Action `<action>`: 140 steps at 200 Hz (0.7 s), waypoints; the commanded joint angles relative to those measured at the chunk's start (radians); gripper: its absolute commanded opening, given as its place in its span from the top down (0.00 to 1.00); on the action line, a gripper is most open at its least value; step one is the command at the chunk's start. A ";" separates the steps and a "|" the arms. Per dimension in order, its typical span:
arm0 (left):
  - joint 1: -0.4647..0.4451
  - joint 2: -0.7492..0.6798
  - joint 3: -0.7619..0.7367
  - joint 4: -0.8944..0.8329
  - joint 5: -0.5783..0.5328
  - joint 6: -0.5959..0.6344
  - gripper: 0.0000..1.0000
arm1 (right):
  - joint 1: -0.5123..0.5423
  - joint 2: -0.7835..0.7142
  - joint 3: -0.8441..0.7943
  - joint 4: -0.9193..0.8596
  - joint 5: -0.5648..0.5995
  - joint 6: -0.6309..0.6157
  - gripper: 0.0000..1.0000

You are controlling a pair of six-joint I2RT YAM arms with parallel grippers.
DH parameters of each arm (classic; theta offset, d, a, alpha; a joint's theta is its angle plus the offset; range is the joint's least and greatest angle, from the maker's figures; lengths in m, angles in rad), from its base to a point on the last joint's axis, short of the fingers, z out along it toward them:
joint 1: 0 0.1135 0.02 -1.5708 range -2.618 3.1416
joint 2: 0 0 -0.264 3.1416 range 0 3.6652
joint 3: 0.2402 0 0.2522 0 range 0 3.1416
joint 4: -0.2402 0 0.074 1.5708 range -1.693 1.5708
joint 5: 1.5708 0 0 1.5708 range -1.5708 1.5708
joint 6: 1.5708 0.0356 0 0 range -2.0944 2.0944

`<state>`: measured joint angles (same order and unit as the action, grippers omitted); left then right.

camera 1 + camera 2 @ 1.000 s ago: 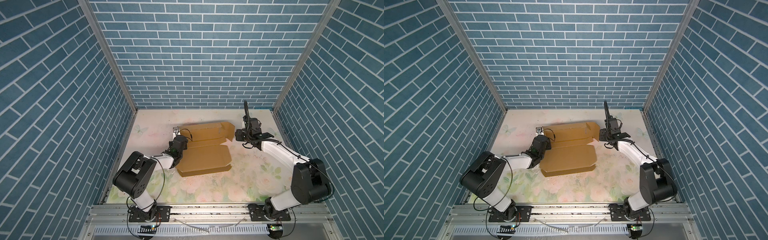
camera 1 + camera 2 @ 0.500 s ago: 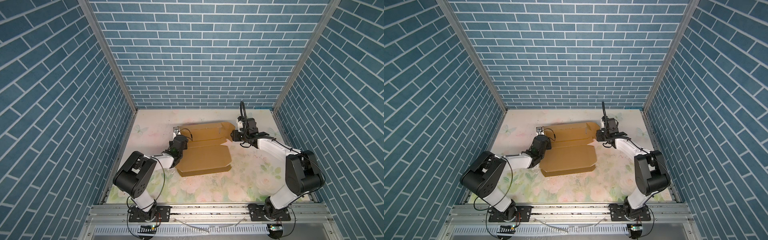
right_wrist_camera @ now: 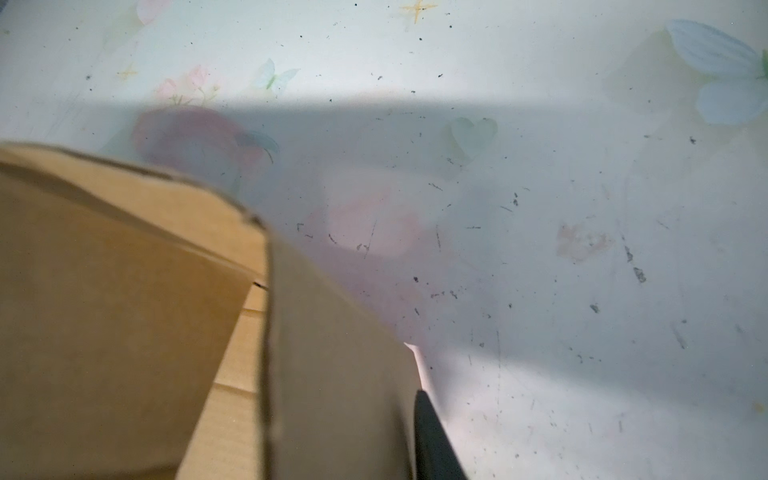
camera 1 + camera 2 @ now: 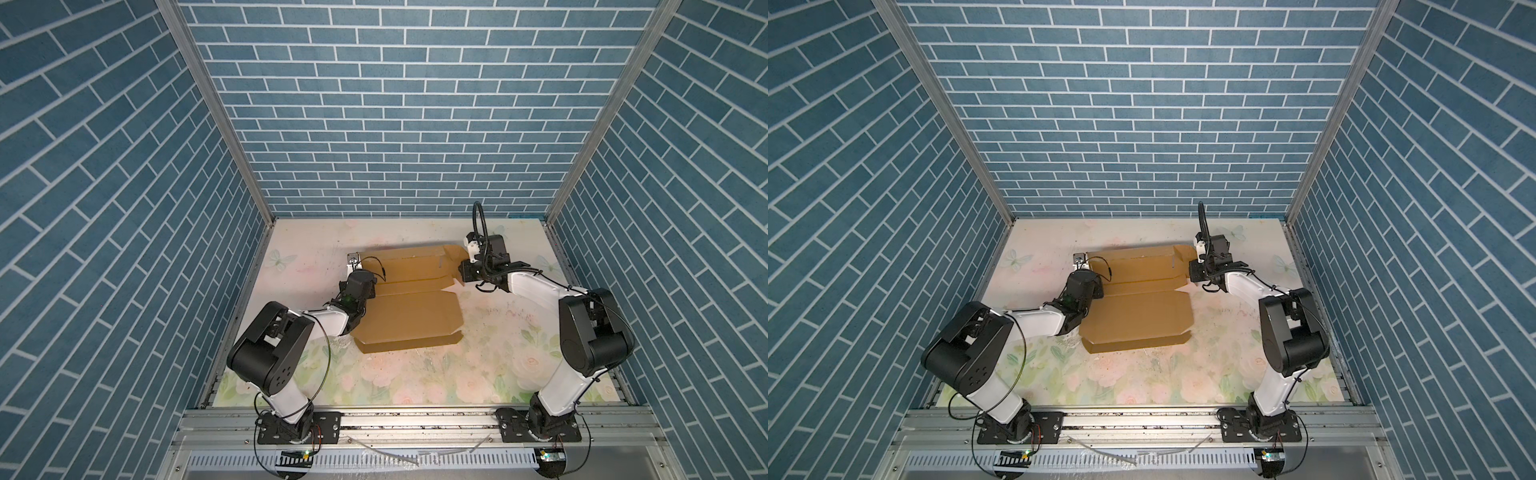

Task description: Fold the paper box

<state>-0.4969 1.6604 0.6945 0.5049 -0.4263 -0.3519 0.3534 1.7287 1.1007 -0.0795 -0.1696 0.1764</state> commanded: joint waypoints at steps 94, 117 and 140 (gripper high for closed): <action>-0.034 0.036 0.046 -0.079 -0.077 -0.044 1.00 | 0.043 -0.102 -0.002 -0.064 -0.054 0.024 0.94; -0.042 0.033 0.046 -0.078 -0.093 -0.047 1.00 | 0.065 -0.102 -0.016 -0.061 -0.044 0.044 0.95; -0.049 0.032 0.044 -0.071 -0.098 -0.054 1.00 | 0.081 -0.100 -0.034 -0.045 -0.034 0.065 0.95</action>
<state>-0.5270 1.6787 0.7246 0.4660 -0.5068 -0.3977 0.4068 1.6672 1.0985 -0.1444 -0.1810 0.1909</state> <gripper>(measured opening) 0.094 0.058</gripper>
